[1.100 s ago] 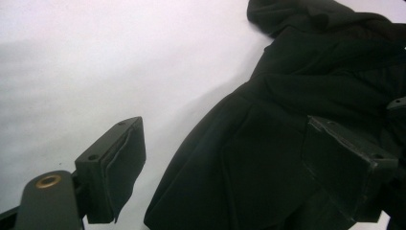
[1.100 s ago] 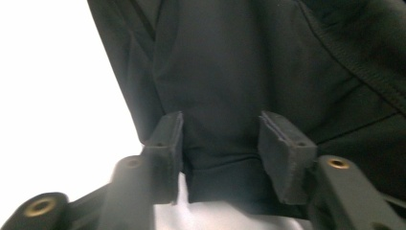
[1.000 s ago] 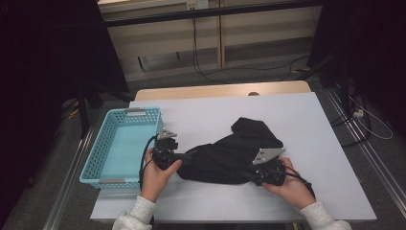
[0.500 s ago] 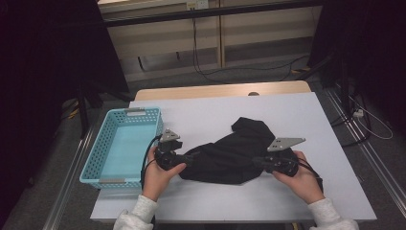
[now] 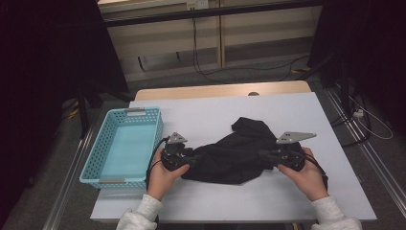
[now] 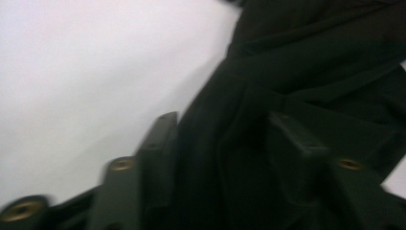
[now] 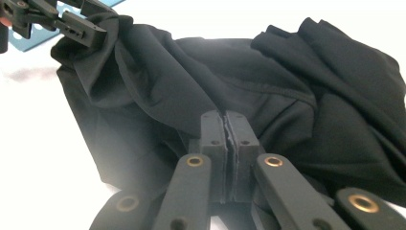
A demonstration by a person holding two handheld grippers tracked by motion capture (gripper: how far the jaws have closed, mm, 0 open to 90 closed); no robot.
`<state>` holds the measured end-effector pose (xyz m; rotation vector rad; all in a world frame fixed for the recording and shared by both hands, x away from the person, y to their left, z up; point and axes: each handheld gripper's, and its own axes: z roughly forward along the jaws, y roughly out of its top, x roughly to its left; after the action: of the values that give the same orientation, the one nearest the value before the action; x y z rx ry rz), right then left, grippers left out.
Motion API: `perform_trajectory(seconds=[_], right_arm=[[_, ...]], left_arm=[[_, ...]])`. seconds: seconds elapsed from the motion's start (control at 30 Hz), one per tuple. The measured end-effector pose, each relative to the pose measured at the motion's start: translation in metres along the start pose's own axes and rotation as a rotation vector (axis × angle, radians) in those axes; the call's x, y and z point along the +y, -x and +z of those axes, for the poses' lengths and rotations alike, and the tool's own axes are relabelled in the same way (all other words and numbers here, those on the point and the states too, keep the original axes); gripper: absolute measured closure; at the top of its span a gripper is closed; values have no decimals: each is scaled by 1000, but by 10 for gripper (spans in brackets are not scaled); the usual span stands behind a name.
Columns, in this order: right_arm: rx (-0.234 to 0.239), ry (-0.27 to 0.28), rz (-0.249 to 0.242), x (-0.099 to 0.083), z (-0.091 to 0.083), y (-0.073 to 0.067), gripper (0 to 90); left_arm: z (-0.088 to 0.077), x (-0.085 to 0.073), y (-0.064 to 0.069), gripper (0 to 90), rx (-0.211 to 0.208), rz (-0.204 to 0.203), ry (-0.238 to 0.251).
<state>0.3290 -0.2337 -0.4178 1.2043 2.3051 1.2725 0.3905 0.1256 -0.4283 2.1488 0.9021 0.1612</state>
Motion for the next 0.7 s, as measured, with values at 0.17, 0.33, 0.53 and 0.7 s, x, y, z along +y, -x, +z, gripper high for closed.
perform_trajectory(seconds=[0.17, 0.33, 0.53, 0.7], right_arm=[[0, -7, 0, 1, 3, -2, 878], [0, 9, 23, -1, -3, 4, 878], [-1, 32, 79, -1, -15, 13, 881], [5, 76, 150, 1, -32, 25, 887]], left_arm=[[0, 0, 1, 754, -9, 2, -26], [-8, 4, 2, 852, -35, -17, -11], [-31, 10, -3, 857, -51, -57, 61], [-48, 13, -11, 858, -31, -91, 145]])
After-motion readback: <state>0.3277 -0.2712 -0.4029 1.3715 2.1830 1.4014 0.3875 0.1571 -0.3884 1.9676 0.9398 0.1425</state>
